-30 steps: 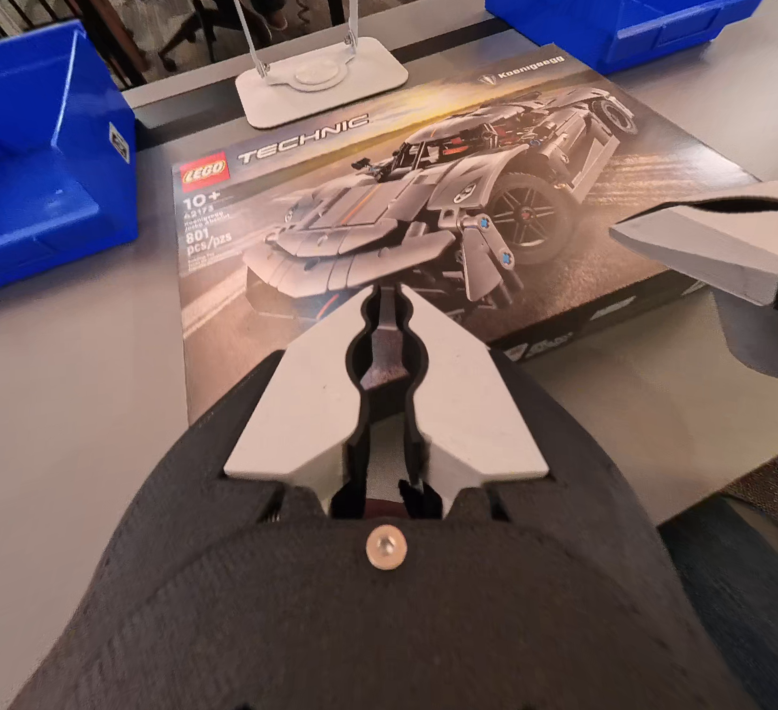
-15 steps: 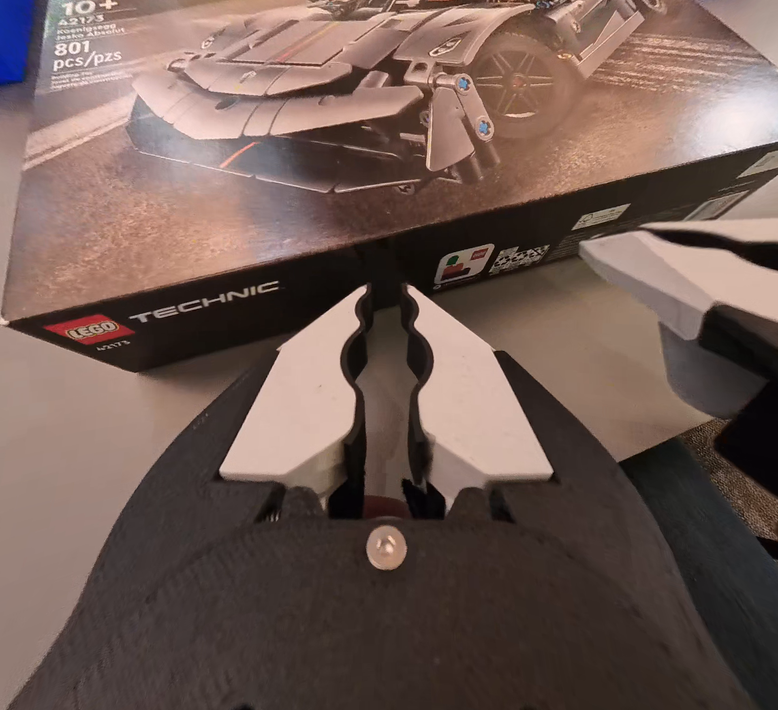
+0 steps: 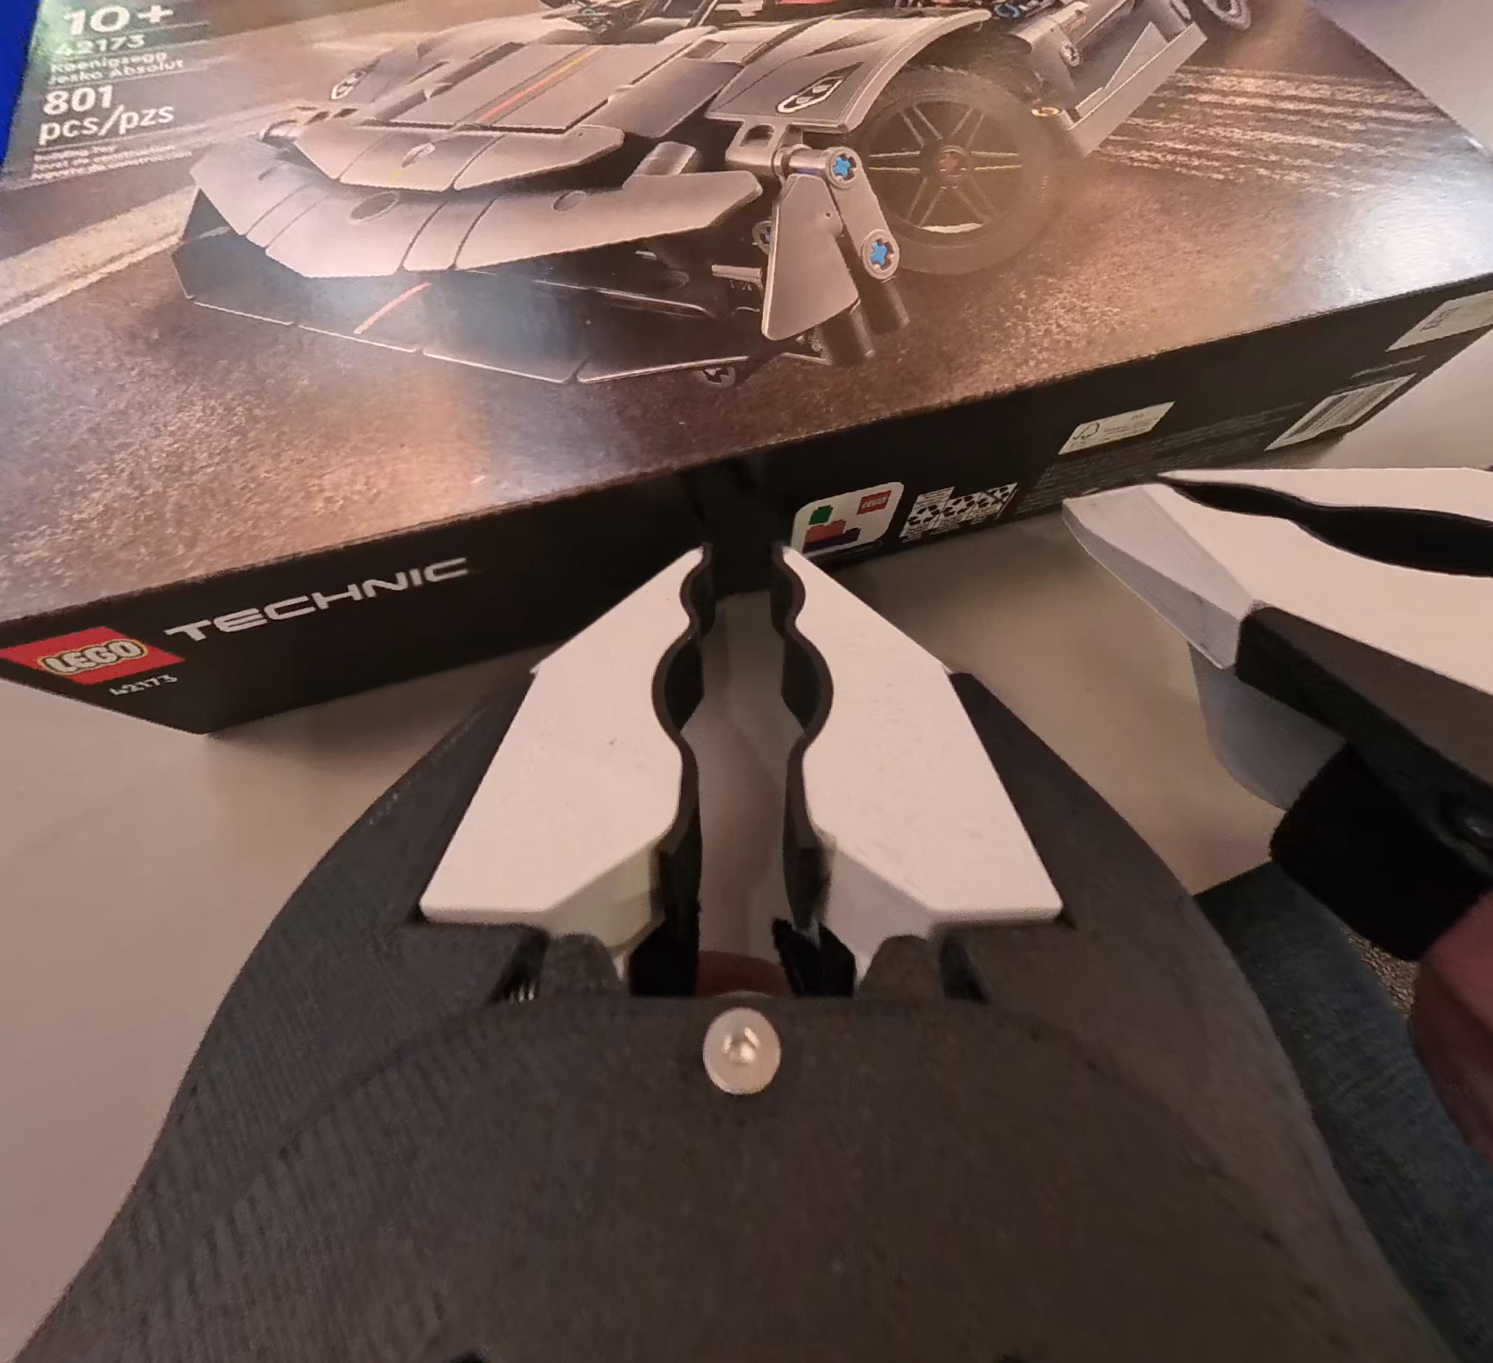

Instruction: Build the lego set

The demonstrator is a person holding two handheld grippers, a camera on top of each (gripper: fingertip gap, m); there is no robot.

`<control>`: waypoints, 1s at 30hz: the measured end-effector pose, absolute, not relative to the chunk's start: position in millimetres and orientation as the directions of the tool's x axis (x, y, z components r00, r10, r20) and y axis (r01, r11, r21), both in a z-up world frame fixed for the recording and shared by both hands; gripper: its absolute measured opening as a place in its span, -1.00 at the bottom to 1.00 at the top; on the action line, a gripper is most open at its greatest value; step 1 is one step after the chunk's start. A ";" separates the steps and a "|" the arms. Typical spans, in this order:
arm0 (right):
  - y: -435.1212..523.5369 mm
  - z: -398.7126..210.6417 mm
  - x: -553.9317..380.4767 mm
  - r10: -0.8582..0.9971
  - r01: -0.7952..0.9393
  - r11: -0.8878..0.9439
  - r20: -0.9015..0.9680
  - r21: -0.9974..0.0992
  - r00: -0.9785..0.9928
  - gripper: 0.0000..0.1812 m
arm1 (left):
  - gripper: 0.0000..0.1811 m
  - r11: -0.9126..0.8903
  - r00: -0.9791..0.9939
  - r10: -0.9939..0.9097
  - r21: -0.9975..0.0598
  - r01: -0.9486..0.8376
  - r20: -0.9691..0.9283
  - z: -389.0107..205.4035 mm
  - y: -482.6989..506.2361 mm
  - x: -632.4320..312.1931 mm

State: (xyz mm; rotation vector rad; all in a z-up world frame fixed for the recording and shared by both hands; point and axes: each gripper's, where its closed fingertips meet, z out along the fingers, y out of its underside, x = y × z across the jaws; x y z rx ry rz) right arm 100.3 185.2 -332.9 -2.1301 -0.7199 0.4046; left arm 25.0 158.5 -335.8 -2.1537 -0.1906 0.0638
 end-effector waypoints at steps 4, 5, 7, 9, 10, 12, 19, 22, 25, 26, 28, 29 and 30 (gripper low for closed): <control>184.1 -334.7 99.9 0.624 0.364 -0.482 -0.021 -0.797 0.781 -1.00 | -0.89 -0.551 0.987 0.155 -0.826 0.117 0.036 -340.6 157.2 29.3; 184.2 -334.0 99.7 0.625 0.365 -0.479 -0.018 -0.799 0.781 -1.00 | -0.89 -0.550 0.987 0.156 -0.827 0.115 0.034 -340.9 157.1 29.2; 184.8 -331.9 99.9 0.620 0.354 -0.479 -0.024 -0.803 0.784 -1.00 | -0.89 -0.547 0.987 0.156 -0.829 0.116 0.035 -340.8 157.0 29.1; 185.4 -331.0 100.5 0.618 0.349 -0.478 -0.026 -0.806 0.786 -1.00 | -0.89 -0.546 0.987 0.158 -0.830 0.117 0.035 -341.0 156.6 28.7; 185.1 -331.7 100.6 0.617 0.346 -0.482 -0.031 -0.805 0.786 -1.00 | -0.89 -0.546 0.987 0.159 -0.829 0.120 0.038 -341.5 156.3 28.7; 184.3 -333.2 100.8 0.615 0.342 -0.489 -0.039 -0.802 0.788 -1.00 | -0.89 -0.550 0.986 0.157 -0.826 0.128 0.048 -343.5 155.8 30.0; 183.0 -317.0 99.2 0.600 0.289 -0.458 -0.052 -0.841 0.798 -1.00 | -0.89 -0.509 0.987 0.153 -0.853 0.111 0.037 -336.7 151.0 33.0; 180.2 -304.0 97.7 0.580 0.225 -0.421 -0.070 -0.879 0.811 -1.00 | -0.89 -0.467 0.986 0.162 -0.879 0.099 0.025 -328.9 146.5 34.0; 164.0 -314.2 93.6 0.571 0.201 -0.433 -0.096 -0.878 0.815 -1.00 | -0.88 -0.444 0.986 0.165 -0.890 0.104 0.033 -325.4 139.0 39.5; 157.1 -319.6 92.3 0.576 0.211 -0.431 -0.088 -0.878 0.812 -1.00 | -0.88 -0.438 0.986 0.166 -0.893 0.104 0.033 -324.3 135.7 41.5; 146.9 -325.5 92.6 0.582 0.234 -0.413 -0.058 -0.880 0.811 -1.00 | -0.88 -0.436 0.986 0.163 -0.895 0.092 0.022 -323.8 128.1 45.8; 143.8 -325.1 94.0 0.579 0.228 -0.408 -0.057 -0.884 0.813 -1.00 | -0.88 -0.433 0.986 0.163 -0.897 0.091 0.022 -323.6 124.0 47.7; 140.7 -324.2 95.4 0.576 0.220 -0.408 -0.064 -0.886 0.815 -1.00 | -0.88 -0.431 0.987 0.161 -0.898 0.089 0.021 -323.7 120.2 49.5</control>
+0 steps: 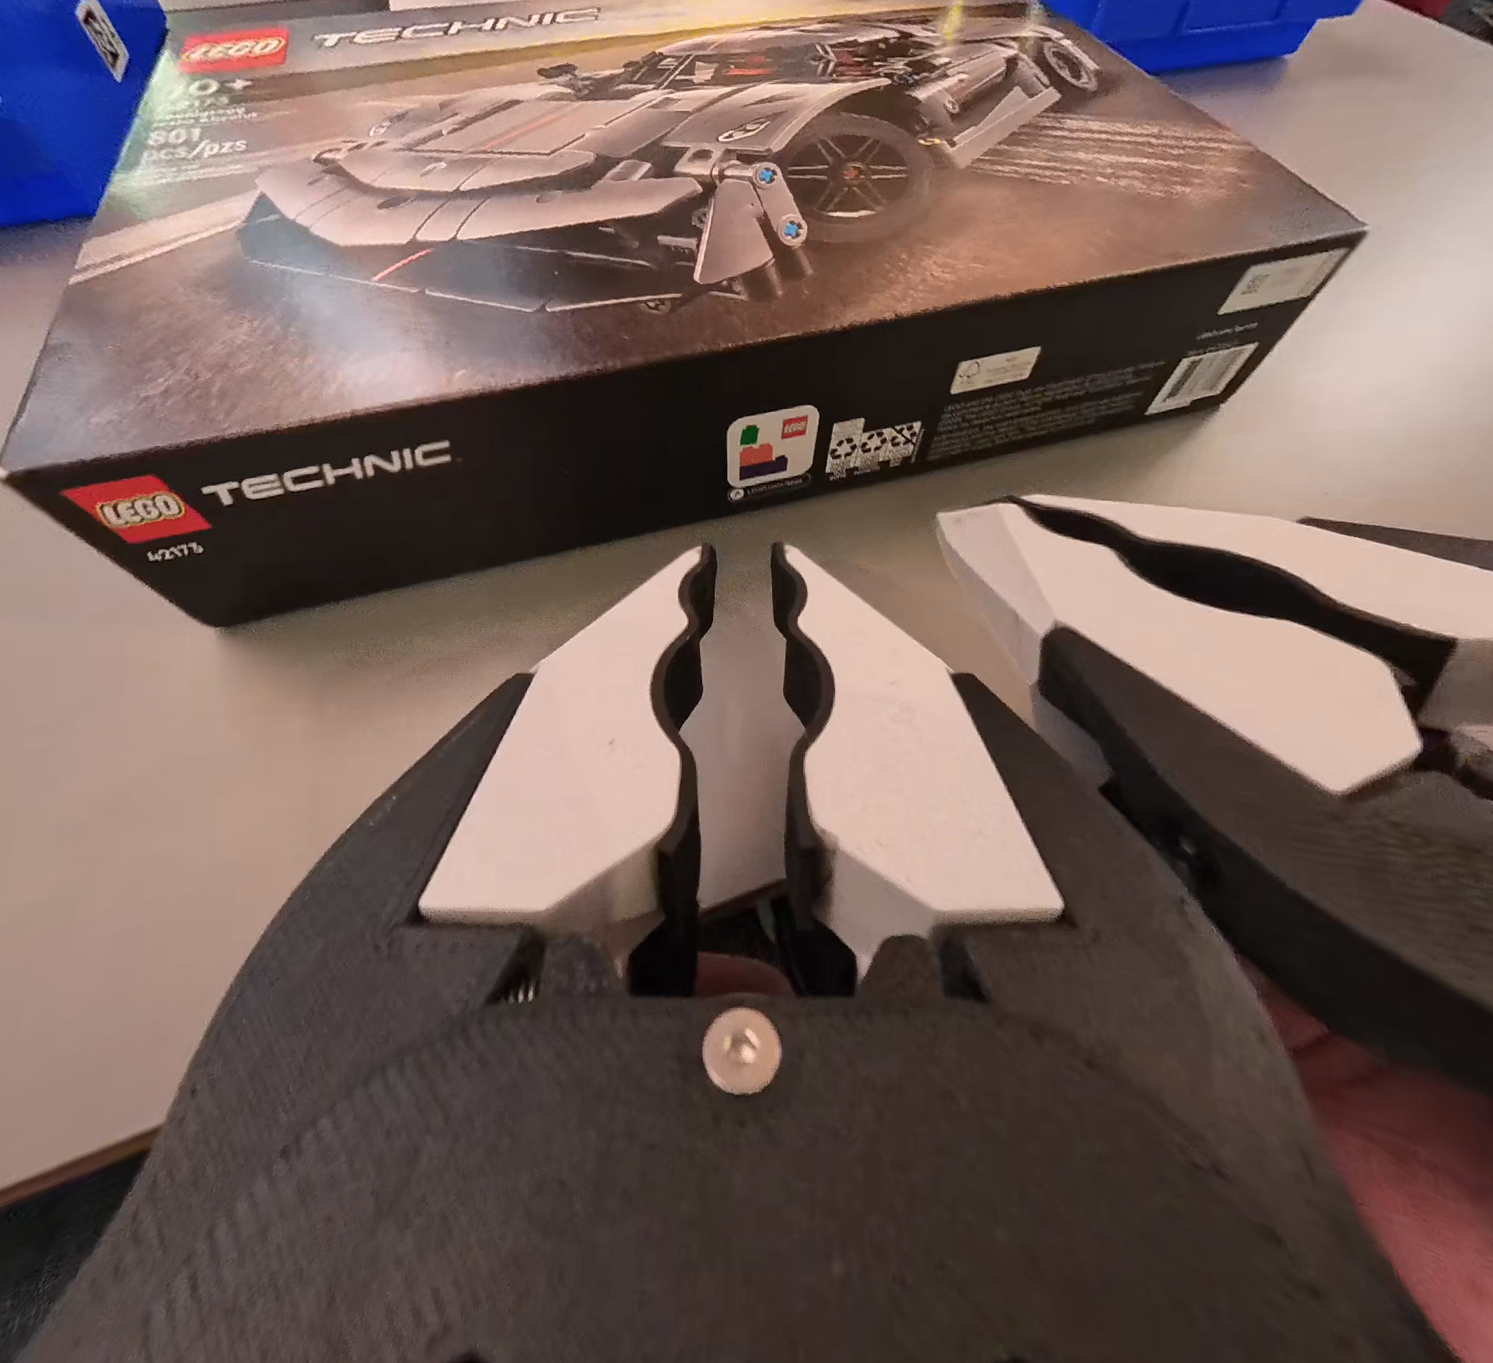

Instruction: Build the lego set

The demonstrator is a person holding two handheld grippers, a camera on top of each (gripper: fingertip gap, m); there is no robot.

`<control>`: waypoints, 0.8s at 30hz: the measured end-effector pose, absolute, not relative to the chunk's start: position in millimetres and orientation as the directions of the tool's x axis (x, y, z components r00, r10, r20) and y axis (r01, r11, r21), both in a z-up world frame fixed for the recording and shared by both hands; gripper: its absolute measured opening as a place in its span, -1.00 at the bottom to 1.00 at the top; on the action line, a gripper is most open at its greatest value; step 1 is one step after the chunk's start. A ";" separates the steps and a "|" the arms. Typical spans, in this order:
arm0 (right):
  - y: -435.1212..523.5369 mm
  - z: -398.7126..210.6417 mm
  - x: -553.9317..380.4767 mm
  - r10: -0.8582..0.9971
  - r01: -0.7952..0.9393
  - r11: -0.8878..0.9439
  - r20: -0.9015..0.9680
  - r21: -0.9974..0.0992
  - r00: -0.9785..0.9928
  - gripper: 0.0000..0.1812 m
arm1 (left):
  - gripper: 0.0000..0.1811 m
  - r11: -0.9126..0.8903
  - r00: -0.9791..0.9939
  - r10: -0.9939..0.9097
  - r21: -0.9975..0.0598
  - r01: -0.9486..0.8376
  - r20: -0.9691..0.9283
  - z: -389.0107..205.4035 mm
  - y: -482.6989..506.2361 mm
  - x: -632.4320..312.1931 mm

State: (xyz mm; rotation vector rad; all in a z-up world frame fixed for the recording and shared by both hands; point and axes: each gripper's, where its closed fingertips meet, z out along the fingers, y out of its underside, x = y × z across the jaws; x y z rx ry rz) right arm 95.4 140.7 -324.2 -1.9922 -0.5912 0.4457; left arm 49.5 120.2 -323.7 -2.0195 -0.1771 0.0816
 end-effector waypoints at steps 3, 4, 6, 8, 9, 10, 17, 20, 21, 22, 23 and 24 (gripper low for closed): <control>135.0 -319.4 101.3 0.570 0.212 -0.383 -0.049 -0.899 0.820 -1.00 | -0.88 -0.420 0.987 0.163 -0.905 0.067 -0.002 -323.7 111.0 52.1; 134.3 -317.5 103.4 0.567 0.203 -0.373 -0.049 -0.905 0.823 -1.00 | -0.88 -0.416 0.986 0.166 -0.907 0.066 -0.005 -323.9 109.1 51.9; 134.6 -315.9 107.1 0.559 0.179 -0.366 -0.062 -0.913 0.827 -1.00 | -0.88 -0.411 0.986 0.168 -0.908 0.077 0.007 -325.1 107.3 52.5; 135.3 -315.9 110.1 0.555 0.176 -0.353 -0.054 -0.919 0.830 -1.00 | -0.88 -0.401 0.985 0.172 -0.913 0.073 0.004 -325.5 106.6 53.2; 135.1 -317.2 111.1 0.553 0.176 -0.354 -0.053 -0.919 0.831 -1.00 | -0.88 -0.399 0.985 0.171 -0.914 0.070 0.001 -326.1 106.5 54.0; 135.0 -318.1 111.7 0.551 0.172 -0.355 -0.057 -0.919 0.833 -1.00 | -0.88 -0.398 0.985 0.171 -0.915 0.068 -0.002 -326.9 106.7 54.9; 137.9 -324.2 113.5 0.553 0.169 -0.360 -0.064 -0.918 0.831 -1.00 | -0.88 -0.407 0.985 0.170 -0.910 0.076 0.006 -334.9 112.8 57.4; 138.0 -319.5 110.9 0.565 0.176 -0.343 -0.052 -0.923 0.823 -1.00 | -0.87 -0.403 0.986 0.165 -0.912 0.079 0.013 -334.2 114.8 58.5; 138.6 -317.2 110.4 0.569 0.176 -0.335 -0.051 -0.926 0.821 -1.00 | -0.85 -0.397 0.987 0.163 -0.915 0.077 0.013 -332.4 115.0 57.9; 139.7 -314.9 110.3 0.575 0.175 -0.331 -0.051 -0.927 0.816 -1.00 | -0.80 -0.387 0.987 0.162 -0.919 0.075 0.012 -328.9 114.8 55.6; 141.5 -312.4 110.6 0.584 0.178 -0.328 -0.051 -0.928 0.810 -0.98 | -0.76 -0.368 0.986 0.166 -0.927 0.077 0.016 -322.6 114.4 50.9; 144.6 -308.7 111.8 0.598 0.183 -0.324 -0.051 -0.928 0.800 -0.93 | -0.72 -0.343 0.986 0.168 -0.936 0.076 0.018 -314.3 113.3 44.1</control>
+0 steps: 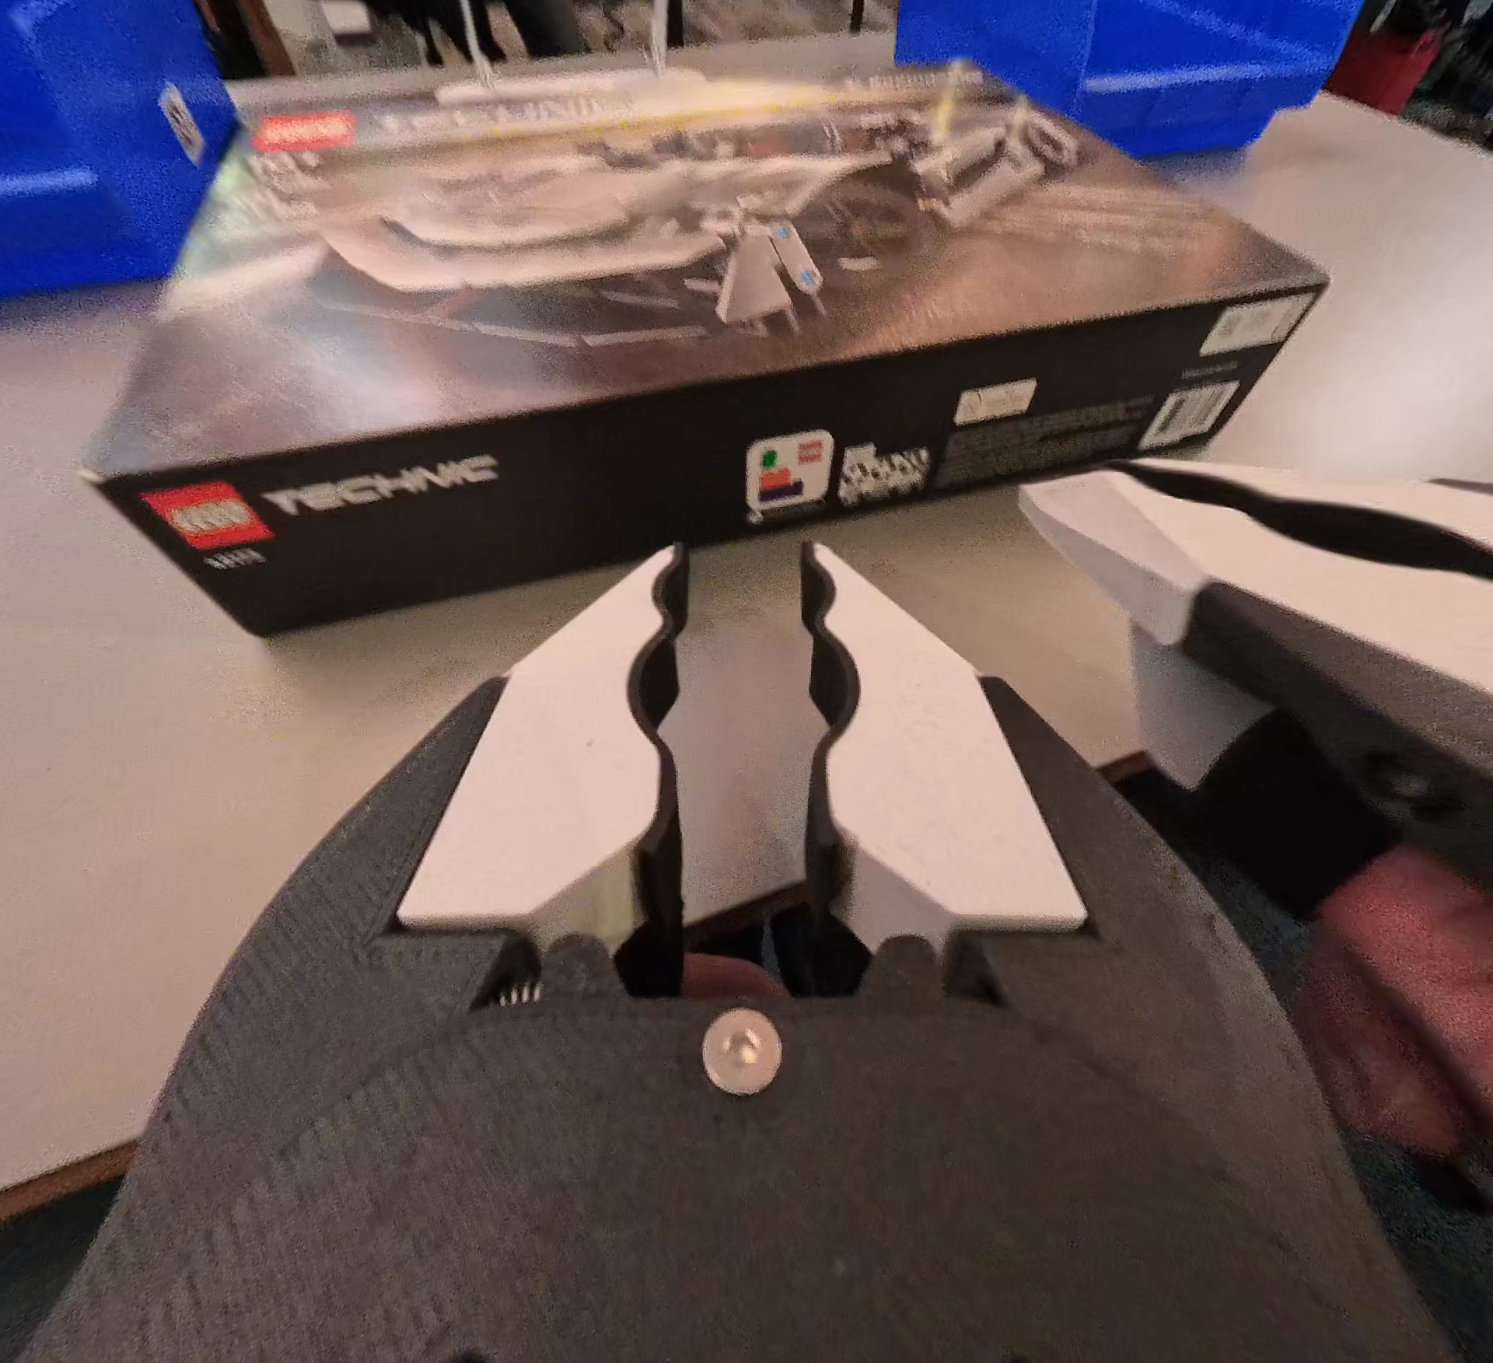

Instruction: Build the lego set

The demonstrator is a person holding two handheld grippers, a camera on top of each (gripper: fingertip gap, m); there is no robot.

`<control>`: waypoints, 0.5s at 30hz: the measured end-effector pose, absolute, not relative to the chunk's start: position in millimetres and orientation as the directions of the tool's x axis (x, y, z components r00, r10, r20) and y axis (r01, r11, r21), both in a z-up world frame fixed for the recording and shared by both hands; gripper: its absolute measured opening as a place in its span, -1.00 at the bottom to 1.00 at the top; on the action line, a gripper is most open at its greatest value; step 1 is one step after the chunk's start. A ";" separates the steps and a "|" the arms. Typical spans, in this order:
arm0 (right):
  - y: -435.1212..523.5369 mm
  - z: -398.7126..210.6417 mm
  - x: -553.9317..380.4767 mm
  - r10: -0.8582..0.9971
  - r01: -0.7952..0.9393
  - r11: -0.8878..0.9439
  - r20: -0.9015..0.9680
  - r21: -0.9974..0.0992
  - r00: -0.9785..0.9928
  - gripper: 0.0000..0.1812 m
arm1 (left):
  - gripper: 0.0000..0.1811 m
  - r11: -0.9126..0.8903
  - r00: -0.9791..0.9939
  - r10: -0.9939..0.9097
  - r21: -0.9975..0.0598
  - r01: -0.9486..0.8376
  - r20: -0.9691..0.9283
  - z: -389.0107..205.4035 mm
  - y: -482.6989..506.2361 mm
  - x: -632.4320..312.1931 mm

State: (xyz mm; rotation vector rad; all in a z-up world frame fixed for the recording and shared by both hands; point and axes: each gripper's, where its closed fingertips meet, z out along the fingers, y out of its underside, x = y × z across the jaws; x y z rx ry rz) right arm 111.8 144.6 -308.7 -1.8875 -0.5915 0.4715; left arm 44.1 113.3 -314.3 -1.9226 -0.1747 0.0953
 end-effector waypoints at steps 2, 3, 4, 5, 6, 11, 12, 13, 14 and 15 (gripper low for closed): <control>154.3 -294.2 116.7 0.636 0.168 -0.300 -0.066 -0.939 0.769 -0.82 | -0.53 -0.298 0.984 0.180 -0.954 0.041 -0.014 -295.4 109.4 23.2; 163.1 -287.6 123.7 0.637 0.162 -0.299 -0.071 -0.940 0.767 -0.77 | -0.45 -0.276 0.981 0.192 -0.961 0.031 -0.023 -286.8 106.7 10.1; 170.4 -280.5 129.5 0.655 0.155 -0.295 -0.081 -0.943 0.752 -0.69 | -0.37 -0.253 0.980 0.198 -0.967 0.039 -0.012 -279.1 104.1 -3.2; 175.3 -273.6 133.6 0.691 0.147 -0.285 -0.096 -0.947 0.716 -0.57 | -0.30 -0.225 0.981 0.192 -0.972 0.060 0.016 -272.0 102.7 -15.1; 184.1 -268.2 141.4 0.703 0.132 -0.283 -0.112 -0.950 0.702 -0.45 | -0.22 -0.219 0.983 0.182 -0.973 0.074 0.034 -268.4 101.9 -27.5; 230.0 -275.7 183.8 0.772 0.223 -0.279 -0.080 -0.934 0.630 -0.08 | 0.05 -0.294 0.988 0.152 -0.955 0.046 0.001 -277.7 99.7 -88.2; 235.8 -279.9 190.7 0.789 0.252 -0.274 -0.067 -0.928 0.611 -0.03 | 0.13 -0.337 0.994 0.109 -0.940 0.053 0.017 -287.2 101.3 -90.9; 244.7 -285.8 199.4 0.787 0.286 -0.268 -0.038 -0.920 0.616 0.02 | 0.15 -0.375 0.997 0.068 -0.924 0.070 0.048 -296.9 103.0 -92.2; 250.9 -292.4 203.5 0.797 0.307 -0.269 -0.033 -0.913 0.603 0.01 | 0.13 -0.401 0.997 0.049 -0.913 0.077 0.062 -305.6 104.7 -96.3; 252.8 -299.8 201.5 0.825 0.323 -0.274 -0.049 -0.906 0.562 0.01 | 0.09 -0.424 0.998 0.022 -0.904 0.059 0.055 -314.3 107.2 -97.9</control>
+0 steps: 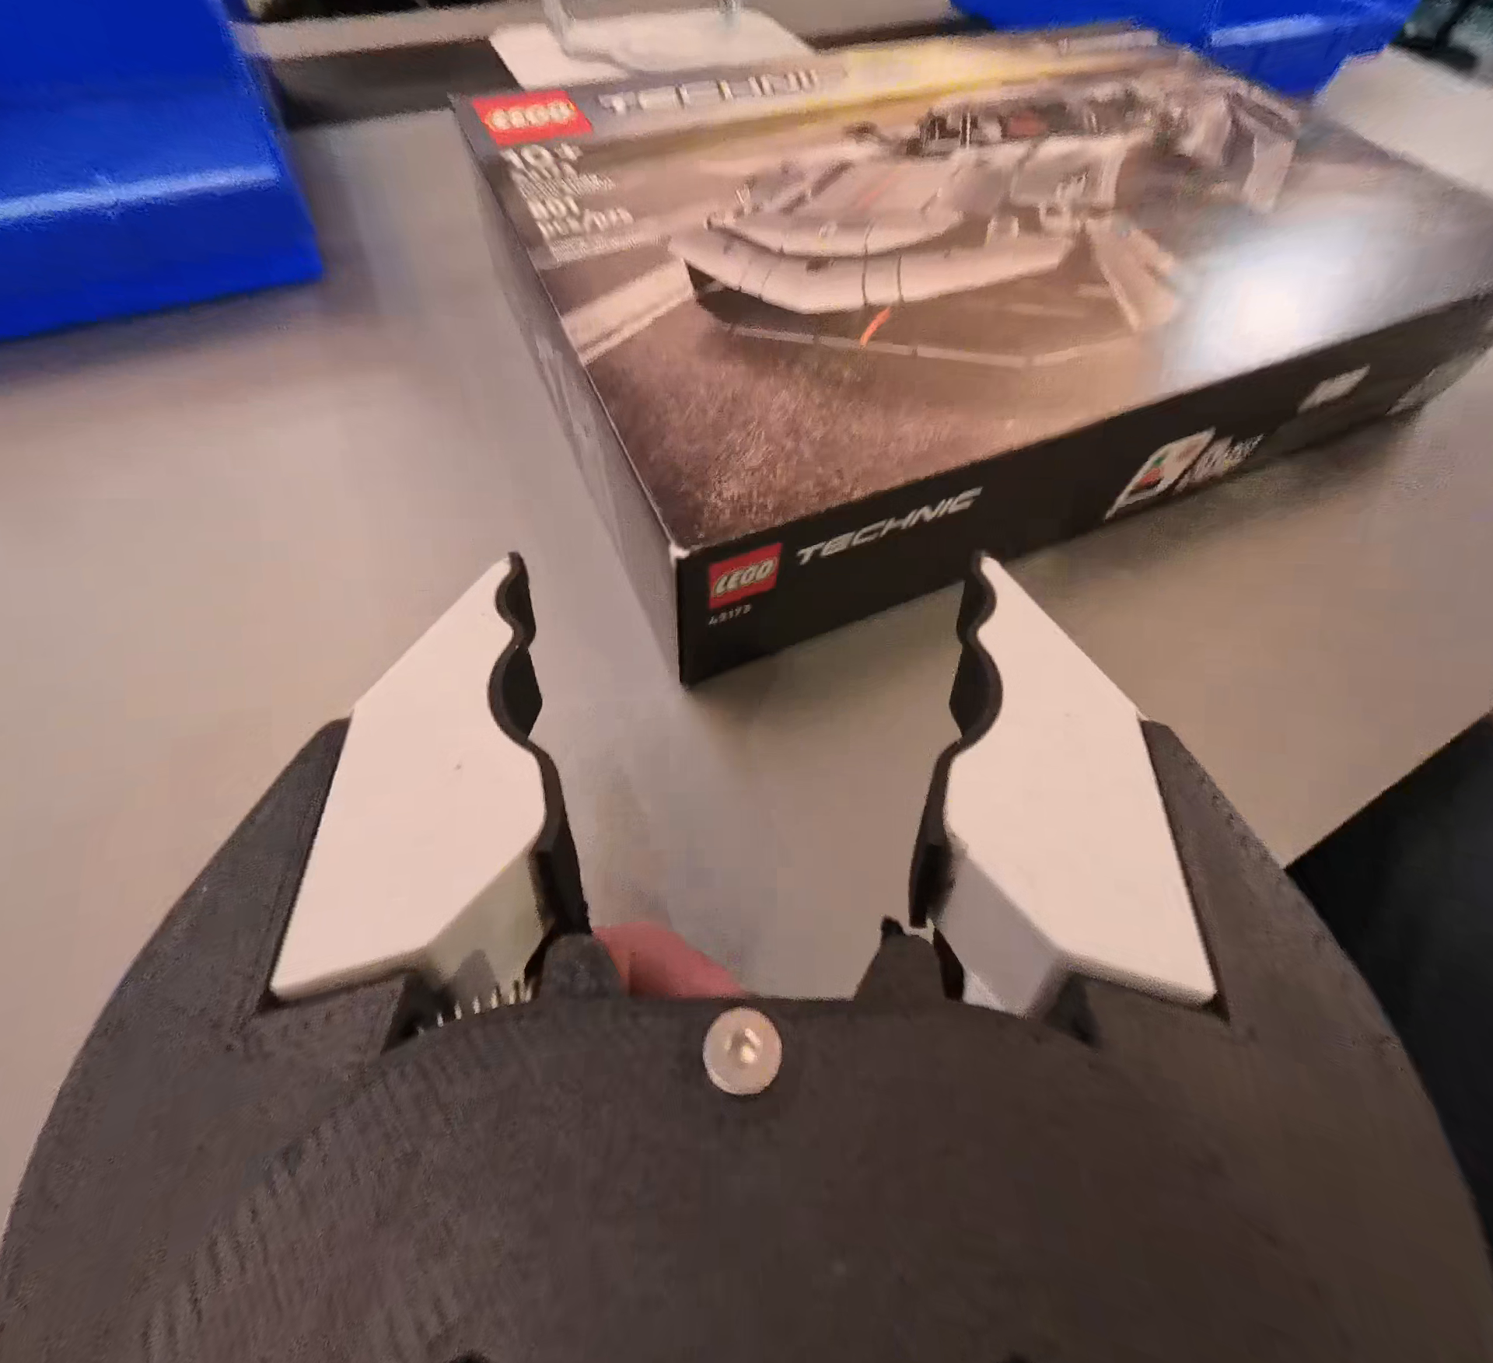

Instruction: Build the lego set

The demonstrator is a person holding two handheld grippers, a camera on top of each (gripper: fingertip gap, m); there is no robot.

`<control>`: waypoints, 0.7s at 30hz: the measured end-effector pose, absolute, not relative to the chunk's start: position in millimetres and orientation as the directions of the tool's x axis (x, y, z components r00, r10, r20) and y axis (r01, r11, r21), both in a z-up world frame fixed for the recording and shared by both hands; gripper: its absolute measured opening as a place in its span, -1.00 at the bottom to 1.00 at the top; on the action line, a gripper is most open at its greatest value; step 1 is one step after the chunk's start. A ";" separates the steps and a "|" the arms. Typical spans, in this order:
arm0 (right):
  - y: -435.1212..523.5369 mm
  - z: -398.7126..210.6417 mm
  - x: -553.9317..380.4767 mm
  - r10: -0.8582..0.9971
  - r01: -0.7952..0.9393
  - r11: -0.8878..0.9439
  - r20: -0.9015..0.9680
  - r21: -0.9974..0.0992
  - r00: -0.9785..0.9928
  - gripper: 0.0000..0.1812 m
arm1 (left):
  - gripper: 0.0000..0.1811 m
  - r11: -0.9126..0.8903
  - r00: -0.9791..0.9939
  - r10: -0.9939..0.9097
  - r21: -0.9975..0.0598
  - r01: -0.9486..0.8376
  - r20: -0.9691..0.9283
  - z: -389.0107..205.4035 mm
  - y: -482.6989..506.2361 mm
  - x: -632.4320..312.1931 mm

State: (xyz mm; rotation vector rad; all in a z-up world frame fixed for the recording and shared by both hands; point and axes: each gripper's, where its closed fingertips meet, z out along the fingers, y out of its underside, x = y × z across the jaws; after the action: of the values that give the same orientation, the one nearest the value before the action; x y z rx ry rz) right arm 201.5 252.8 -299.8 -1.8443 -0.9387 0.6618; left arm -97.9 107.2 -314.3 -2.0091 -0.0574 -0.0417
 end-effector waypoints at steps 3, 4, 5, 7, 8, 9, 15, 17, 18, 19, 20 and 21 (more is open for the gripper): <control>260.9 -330.4 196.0 0.867 0.422 -0.278 -0.035 -0.863 0.498 0.01 | -0.03 -0.566 0.997 -0.067 -0.825 -0.007 0.037 -351.5 111.5 -96.1; 260.8 -338.1 191.4 0.881 0.440 -0.275 -0.041 -0.855 0.471 -0.07 | -0.08 -0.577 0.992 -0.099 -0.817 0.001 0.071 -353.1 114.7 -91.4; 261.2 -345.1 187.8 0.889 0.458 -0.278 -0.046 -0.844 0.456 -0.08 | -0.12 -0.557 0.991 -0.113 -0.831 -0.002 0.074 -349.0 120.4 -90.6; 265.0 -352.8 184.7 0.889 0.499 -0.304 -0.054 -0.812 0.454 -0.10 | -0.14 -0.569 0.989 -0.135 -0.822 -0.026 0.062 -350.7 126.9 -90.0; 267.3 -352.4 184.4 0.889 0.500 -0.300 -0.047 -0.812 0.456 -0.11 | -0.14 -0.582 0.989 -0.140 -0.812 -0.042 0.049 -354.1 129.2 -91.2; 270.9 -353.1 185.5 0.882 0.502 -0.301 -0.037 -0.811 0.469 -0.18 | -0.19 -0.589 0.990 -0.133 -0.807 -0.049 0.036 -356.1 131.3 -94.6; 279.2 -350.9 182.0 0.870 0.509 -0.268 0.022 -0.818 0.492 -0.27 | -0.23 -0.588 0.993 -0.116 -0.805 -0.082 -0.016 -355.3 140.3 -98.3; 279.2 -348.7 181.4 0.871 0.509 -0.262 0.027 -0.820 0.491 -0.27 | -0.24 -0.583 0.993 -0.116 -0.809 -0.080 -0.014 -354.0 140.5 -98.2; 278.4 -347.4 181.2 0.871 0.517 -0.257 0.035 -0.817 0.489 -0.27 | -0.24 -0.583 0.993 -0.113 -0.809 -0.079 -0.016 -352.8 140.0 -98.1; 277.7 -345.6 181.4 0.872 0.525 -0.255 0.042 -0.812 0.488 -0.26 | -0.24 -0.585 0.993 -0.113 -0.807 -0.080 -0.016 -350.3 139.1 -97.3; 277.2 -342.4 181.5 0.871 0.523 -0.256 0.040 -0.813 0.489 -0.25 | -0.24 -0.580 0.994 -0.113 -0.811 -0.076 -0.012 -345.8 138.3 -96.3; 276.7 -337.9 181.8 0.871 0.517 -0.256 0.036 -0.817 0.490 -0.24 | -0.24 -0.577 0.993 -0.115 -0.813 -0.072 -0.007 -340.0 137.2 -95.2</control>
State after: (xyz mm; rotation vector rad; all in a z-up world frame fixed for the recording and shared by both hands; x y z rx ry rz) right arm 181.8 276.7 -337.9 -1.9222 -1.1492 0.5516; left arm -95.2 137.2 -340.0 -2.1882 0.1299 -0.0572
